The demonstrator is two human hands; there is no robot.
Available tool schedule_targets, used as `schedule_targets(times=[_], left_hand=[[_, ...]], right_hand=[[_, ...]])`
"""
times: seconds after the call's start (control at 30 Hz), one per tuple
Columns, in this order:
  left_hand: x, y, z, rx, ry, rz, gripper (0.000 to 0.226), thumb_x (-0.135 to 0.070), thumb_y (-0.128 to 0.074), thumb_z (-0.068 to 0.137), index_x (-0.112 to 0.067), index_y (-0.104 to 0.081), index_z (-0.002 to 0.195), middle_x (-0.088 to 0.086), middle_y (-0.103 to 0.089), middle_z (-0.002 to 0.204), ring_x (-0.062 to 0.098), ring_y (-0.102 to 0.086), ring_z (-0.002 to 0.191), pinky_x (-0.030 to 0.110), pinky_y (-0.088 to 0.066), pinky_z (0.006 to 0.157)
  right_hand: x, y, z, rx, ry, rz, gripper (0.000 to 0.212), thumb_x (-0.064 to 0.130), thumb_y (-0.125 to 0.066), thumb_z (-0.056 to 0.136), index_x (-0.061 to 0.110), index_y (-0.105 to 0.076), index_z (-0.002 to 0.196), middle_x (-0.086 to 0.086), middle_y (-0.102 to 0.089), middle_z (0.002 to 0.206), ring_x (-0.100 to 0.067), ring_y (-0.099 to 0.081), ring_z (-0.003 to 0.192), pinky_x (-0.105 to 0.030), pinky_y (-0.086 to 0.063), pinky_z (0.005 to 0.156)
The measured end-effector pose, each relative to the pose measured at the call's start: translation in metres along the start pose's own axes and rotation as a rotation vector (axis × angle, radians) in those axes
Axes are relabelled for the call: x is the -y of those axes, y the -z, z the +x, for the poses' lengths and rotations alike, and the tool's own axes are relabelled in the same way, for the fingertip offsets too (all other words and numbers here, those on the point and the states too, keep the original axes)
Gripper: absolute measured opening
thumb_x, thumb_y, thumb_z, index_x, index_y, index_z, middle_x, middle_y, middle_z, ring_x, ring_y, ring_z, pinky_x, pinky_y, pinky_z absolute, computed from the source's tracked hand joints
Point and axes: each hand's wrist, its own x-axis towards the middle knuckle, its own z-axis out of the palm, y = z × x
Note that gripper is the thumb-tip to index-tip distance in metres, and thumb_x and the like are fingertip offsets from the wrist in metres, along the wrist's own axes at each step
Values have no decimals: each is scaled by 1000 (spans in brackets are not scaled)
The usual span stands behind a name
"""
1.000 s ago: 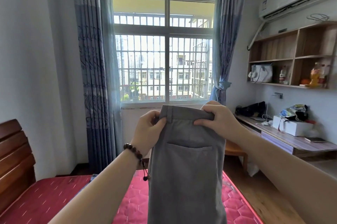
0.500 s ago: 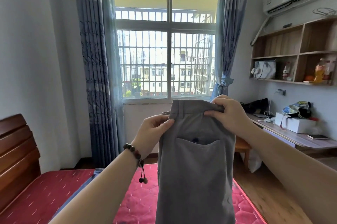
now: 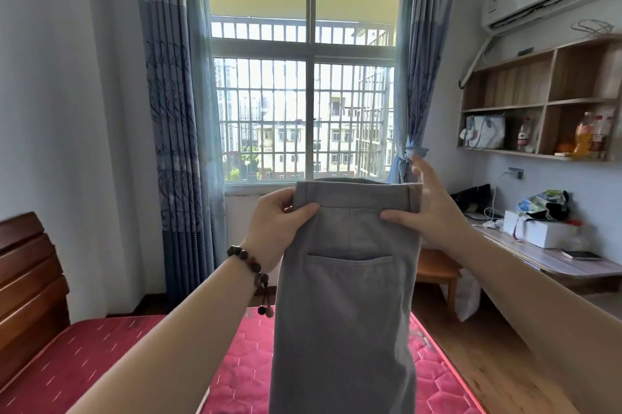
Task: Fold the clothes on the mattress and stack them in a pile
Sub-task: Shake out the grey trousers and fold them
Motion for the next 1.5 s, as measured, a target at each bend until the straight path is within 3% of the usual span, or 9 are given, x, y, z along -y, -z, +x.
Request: schedule_targets(times=[0.07, 0.13, 0.37, 0.53, 0.7, 0.77, 0.93, 1.13, 1.5], left_hand=[[-5, 1, 3, 4, 24, -43, 14, -8, -73, 82, -22, -78, 83, 7, -74, 93, 20, -69, 87, 40, -57, 83], [-10, 1, 5, 3, 32, -39, 14, -6, -73, 81, -19, -77, 86, 6, -74, 94, 22, -69, 88, 38, -56, 82], [-32, 27, -1, 71, -63, -53, 41, -11, -78, 76, -28, -66, 112, 3, -72, 108, 22, -68, 100, 34, -58, 81], [-25, 15, -19, 30, 254, 4, 57, -38, -85, 48, -14, -73, 98, 8, -74, 101, 24, -70, 95, 31, -58, 75], [-36, 4, -21, -97, 136, -55, 30, -20, -81, 65, -8, -74, 91, 10, -75, 95, 23, -71, 89, 29, -58, 71], [-43, 5, -22, -136, 128, -25, 23, -16, -79, 71, -7, -73, 91, 10, -75, 94, 23, -71, 89, 30, -58, 72], [-69, 10, -32, -124, 96, -73, 29, -26, -78, 65, -9, -74, 89, 8, -75, 95, 20, -71, 88, 30, -58, 73], [-97, 20, -50, -232, 45, -82, 14, -21, -79, 73, -11, -74, 82, 7, -75, 90, 21, -72, 85, 31, -57, 71], [-162, 80, -171, -165, 57, -195, 40, -27, -81, 65, -9, -72, 99, 10, -73, 105, 24, -69, 99, 34, -57, 78]], right_hand=[[-9, -1, -8, 133, -223, 367, 105, 33, -89, 53, 31, -36, 143, 12, -56, 128, -10, -61, 111, -26, -52, 84], [-17, -7, -14, 185, -320, 543, 72, 24, -89, 51, 12, -64, 118, -9, -70, 113, -27, -67, 104, -33, -57, 80], [10, -14, -8, -50, -178, 732, 34, 3, -80, 66, 2, -71, 99, -14, -74, 99, -28, -70, 93, -37, -58, 83], [21, -20, -7, -48, -161, 616, 38, 10, -84, 67, 4, -71, 102, -10, -74, 98, -25, -71, 94, -39, -56, 86], [-18, -10, -27, 270, -305, 559, 78, 37, -95, 42, 15, -66, 111, -6, -73, 107, -26, -68, 103, -46, -51, 95], [-35, -14, -47, 484, -417, 517, 74, 32, -96, 43, 7, -69, 108, -12, -72, 106, -31, -68, 101, -53, -50, 95], [-52, -21, -67, 320, -359, 610, 68, 38, -96, 43, 11, -73, 100, -12, -73, 103, -32, -69, 97, -43, -57, 81], [-71, -40, -137, 448, -397, 437, 40, 15, -90, 61, 10, -75, 98, -9, -74, 102, -25, -70, 96, -39, -57, 85], [28, -23, -239, 634, -456, 380, 55, 27, -93, 52, 12, -74, 101, -11, -73, 105, -26, -69, 99, -45, -54, 92]])
